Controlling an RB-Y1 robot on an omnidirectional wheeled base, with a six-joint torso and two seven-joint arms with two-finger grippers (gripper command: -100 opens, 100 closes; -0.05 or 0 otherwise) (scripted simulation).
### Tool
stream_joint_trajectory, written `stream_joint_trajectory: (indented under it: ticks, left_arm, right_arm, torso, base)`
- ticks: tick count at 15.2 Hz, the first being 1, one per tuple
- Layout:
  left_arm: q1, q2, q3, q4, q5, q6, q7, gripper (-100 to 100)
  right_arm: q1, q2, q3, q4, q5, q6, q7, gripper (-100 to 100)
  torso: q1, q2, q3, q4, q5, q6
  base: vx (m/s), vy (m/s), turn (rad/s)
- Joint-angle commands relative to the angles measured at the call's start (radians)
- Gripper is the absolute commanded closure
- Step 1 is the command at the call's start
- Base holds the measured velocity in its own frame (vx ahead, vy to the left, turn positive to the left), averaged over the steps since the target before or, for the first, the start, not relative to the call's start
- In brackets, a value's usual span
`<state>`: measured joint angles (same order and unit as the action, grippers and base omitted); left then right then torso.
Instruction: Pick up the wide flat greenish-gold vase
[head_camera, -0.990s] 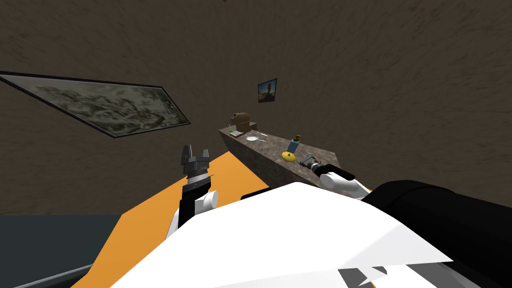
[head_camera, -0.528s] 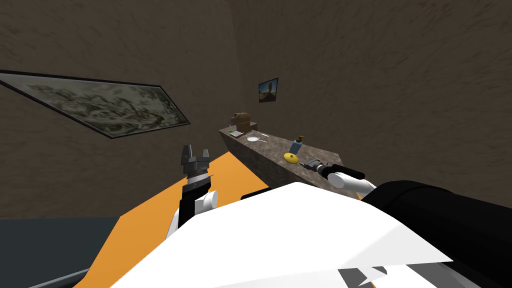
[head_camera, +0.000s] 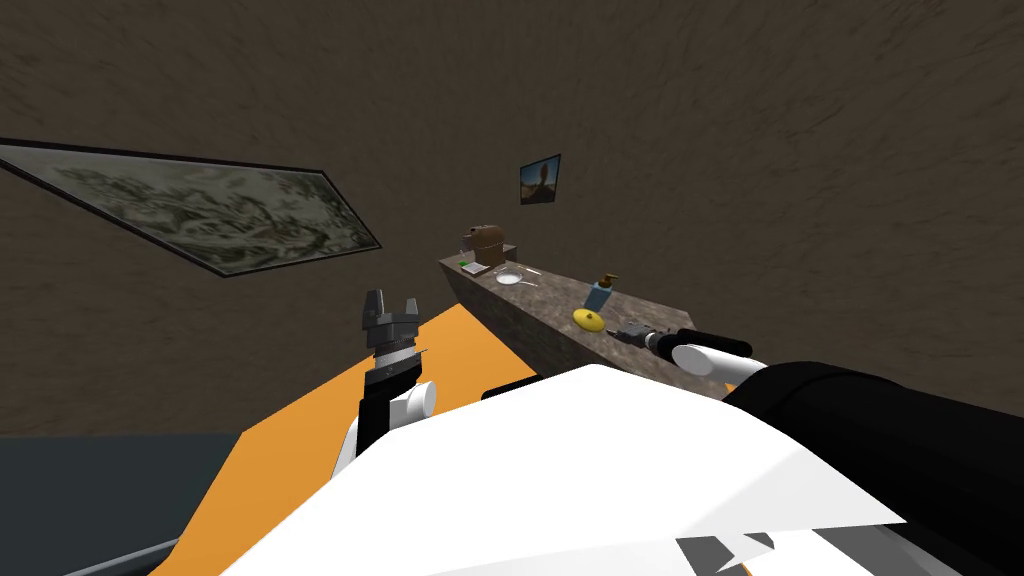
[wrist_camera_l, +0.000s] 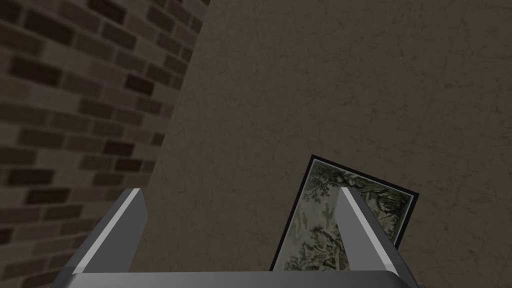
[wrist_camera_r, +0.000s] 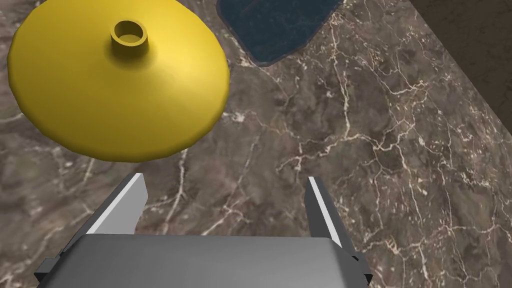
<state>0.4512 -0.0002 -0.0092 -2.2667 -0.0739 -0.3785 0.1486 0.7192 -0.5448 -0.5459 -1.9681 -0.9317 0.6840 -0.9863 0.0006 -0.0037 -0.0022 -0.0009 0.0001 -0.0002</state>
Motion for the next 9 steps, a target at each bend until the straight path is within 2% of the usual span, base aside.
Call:
stream_joint_trajectory:
  ticks: [1, 3, 4, 6, 7, 9]
  left_arm:
    - [0.0, 0.0, 0.0, 0.0, 0.0, 0.0, 0.0, 0]
    - [0.0, 0.0, 0.0, 0.0, 0.0, 0.0, 0.0, 0]
    - [0.0, 0.0, 0.0, 0.0, 0.0, 0.0, 0.0, 0]
    - [0.0, 0.0, 0.0, 0.0, 0.0, 0.0, 0.0, 0]
    - [0.0, 0.0, 0.0, 0.0, 0.0, 0.0, 0.0, 0]
    - [0.0, 0.0, 0.0, 0.0, 0.0, 0.0, 0.0, 0]
  right_arm:
    - [0.013, -0.015, -0.031, 0.003, -0.041, 0.05, -0.05, -100]
    - [0.013, -0.015, -0.031, 0.003, -0.041, 0.076, -0.056, -100]
    - [0.024, -0.027, -0.058, 0.007, -0.077, 0.108, -0.097, -100]
    - [0.024, -0.027, -0.058, 0.007, -0.077, 0.129, -0.099, -100]
    - [0.035, -0.04, -0.083, 0.009, -0.11, 0.166, -0.142, -100]
    - [0.035, -0.04, -0.083, 0.009, -0.11, 0.181, -0.142, -100]
  torso:
    - [0.0, 0.0, 0.0, 0.0, 0.0, 0.0]
    - [0.0, 0.0, 0.0, 0.0, 0.0, 0.0]
    - [0.0, 0.0, 0.0, 0.0, 0.0, 0.0]
    - [0.0, -0.001, 0.0, 0.0, 0.0, 0.0]
    - [0.0, 0.0, 0.0, 0.0, 0.0, 0.0]
    - [0.0, 0.0, 0.0, 0.0, 0.0, 0.0]
  base:
    - [0.048, 0.014, 0.053]
    - [0.051, 0.014, 0.027]
    - [0.051, 0.015, 0.04]
    - [0.052, 0.016, 0.034]
    - [0.05, 0.017, 0.044]
    - [0.046, 0.017, 0.043]
